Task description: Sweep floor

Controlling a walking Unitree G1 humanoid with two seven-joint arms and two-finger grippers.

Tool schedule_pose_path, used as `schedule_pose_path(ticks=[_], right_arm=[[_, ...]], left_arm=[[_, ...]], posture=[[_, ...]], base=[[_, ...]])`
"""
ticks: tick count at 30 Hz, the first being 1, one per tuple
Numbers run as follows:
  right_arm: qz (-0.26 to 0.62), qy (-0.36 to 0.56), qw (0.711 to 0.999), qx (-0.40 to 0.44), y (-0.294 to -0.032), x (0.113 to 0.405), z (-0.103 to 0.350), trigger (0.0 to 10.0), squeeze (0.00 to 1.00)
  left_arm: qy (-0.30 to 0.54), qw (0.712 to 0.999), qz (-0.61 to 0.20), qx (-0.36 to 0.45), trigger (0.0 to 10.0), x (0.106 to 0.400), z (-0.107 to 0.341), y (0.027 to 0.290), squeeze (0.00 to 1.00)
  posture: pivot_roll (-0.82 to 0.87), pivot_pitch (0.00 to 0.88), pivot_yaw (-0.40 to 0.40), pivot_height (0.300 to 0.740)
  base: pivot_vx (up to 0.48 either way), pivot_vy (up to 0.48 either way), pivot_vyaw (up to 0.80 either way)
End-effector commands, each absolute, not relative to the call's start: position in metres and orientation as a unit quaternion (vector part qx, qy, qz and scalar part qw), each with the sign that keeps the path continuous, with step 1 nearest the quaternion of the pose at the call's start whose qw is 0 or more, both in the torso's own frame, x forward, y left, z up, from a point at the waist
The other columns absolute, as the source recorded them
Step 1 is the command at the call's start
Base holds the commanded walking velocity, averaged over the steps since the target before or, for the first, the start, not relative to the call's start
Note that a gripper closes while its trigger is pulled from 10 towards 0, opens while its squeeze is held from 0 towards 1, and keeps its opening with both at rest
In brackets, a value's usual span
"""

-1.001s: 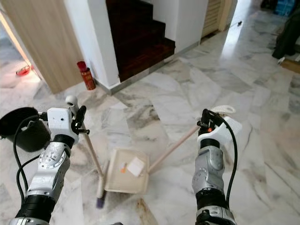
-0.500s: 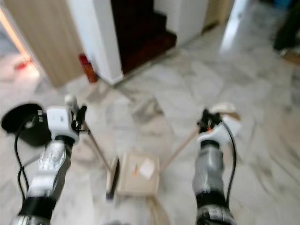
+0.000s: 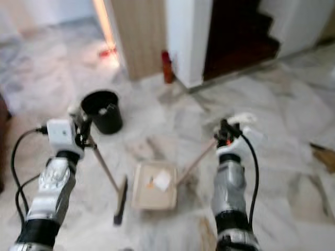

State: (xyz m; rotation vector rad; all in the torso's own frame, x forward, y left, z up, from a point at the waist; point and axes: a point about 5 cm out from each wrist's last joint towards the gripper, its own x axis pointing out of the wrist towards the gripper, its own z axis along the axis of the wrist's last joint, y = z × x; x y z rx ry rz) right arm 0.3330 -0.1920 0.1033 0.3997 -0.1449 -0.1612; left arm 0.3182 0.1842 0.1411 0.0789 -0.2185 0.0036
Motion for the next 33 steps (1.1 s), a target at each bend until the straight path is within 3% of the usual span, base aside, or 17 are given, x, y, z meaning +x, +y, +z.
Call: schedule_pose_path(ticks=[1, 5, 26, 33], right_arm=[[-0.082, -0.096, 0.969, 0.213, -0.194, 0.334, 0.111, 10.0, 0.00], [-0.075, -0.100, 0.968, 0.216, -0.192, 0.334, 0.112, 10.0, 0.00], [-0.048, -0.121, 0.969, 0.210, -0.187, 0.335, 0.121, 10.0, 0.00], [-0.042, -0.127, 0.969, 0.210, -0.187, 0.335, 0.123, 10.0, 0.00]], left_arm=[[-0.131, 0.990, -0.001, 0.048, 10.0, 0.319, 0.150, 0.182, 0.00], [-0.130, 0.990, -0.002, 0.052, 10.0, 0.319, 0.150, 0.182, 0.00], [-0.118, 0.992, 0.003, 0.054, 10.0, 0.320, 0.145, 0.182, 0.00], [-0.116, 0.992, 0.003, 0.055, 10.0, 0.320, 0.145, 0.182, 0.00]], posture=[[0.06, 0.056, 0.066, 0.740], [0.06, 0.044, 0.065, 0.740], [0.06, 0.021, 0.066, 0.740], [0.06, 0.022, 0.064, 0.740]], base=[[0.000, 0.000, 0.79], [0.000, 0.000, 0.73], [0.000, 0.000, 0.00], [0.000, 0.000, 0.54]])
